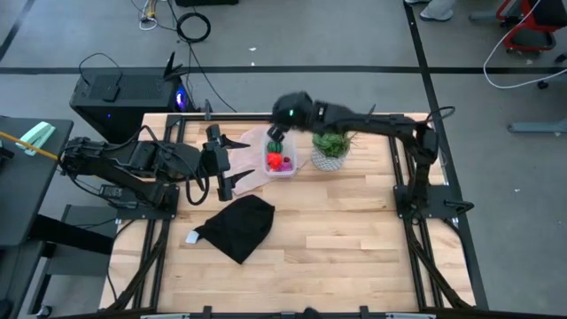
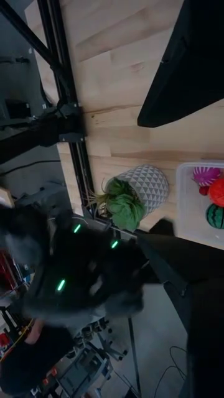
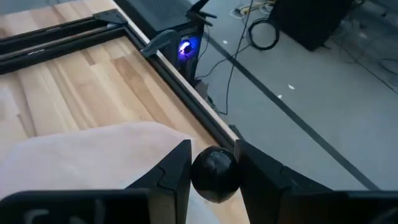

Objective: Pick and placing Produce into tupperware
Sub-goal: Put the plum into the transparent bin

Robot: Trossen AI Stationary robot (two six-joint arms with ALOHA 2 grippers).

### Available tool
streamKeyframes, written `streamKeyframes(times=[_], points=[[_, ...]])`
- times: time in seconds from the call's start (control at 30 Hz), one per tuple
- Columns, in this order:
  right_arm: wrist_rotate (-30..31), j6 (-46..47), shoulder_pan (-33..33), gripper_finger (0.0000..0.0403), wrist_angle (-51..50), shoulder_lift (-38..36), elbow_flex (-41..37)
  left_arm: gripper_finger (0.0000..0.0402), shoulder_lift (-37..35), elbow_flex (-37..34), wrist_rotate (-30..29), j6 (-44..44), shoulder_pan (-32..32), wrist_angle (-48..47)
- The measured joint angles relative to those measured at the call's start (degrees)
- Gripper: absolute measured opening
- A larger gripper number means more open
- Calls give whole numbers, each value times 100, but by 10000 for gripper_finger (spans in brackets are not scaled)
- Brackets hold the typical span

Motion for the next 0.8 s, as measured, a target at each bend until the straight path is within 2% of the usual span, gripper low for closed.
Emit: streamKeyframes(times=[0.33, 0.57, 0.67, 0.8], points=[[-1448, -631, -775, 120, -1235, -2, 1632, 302, 0, 0, 1, -2, 0, -2], [-2315, -617, -838, 120, -1488, 133, 1775, 302, 0, 0, 1, -4, 0, -2], [-2823, -511, -733, 120, -1510, 469, 1775, 302, 0, 0, 0, -4, -1, -2], [-3174, -568, -577, 120, -1690, 974, 1813, 302, 0, 0, -1, -4, 0, -4]])
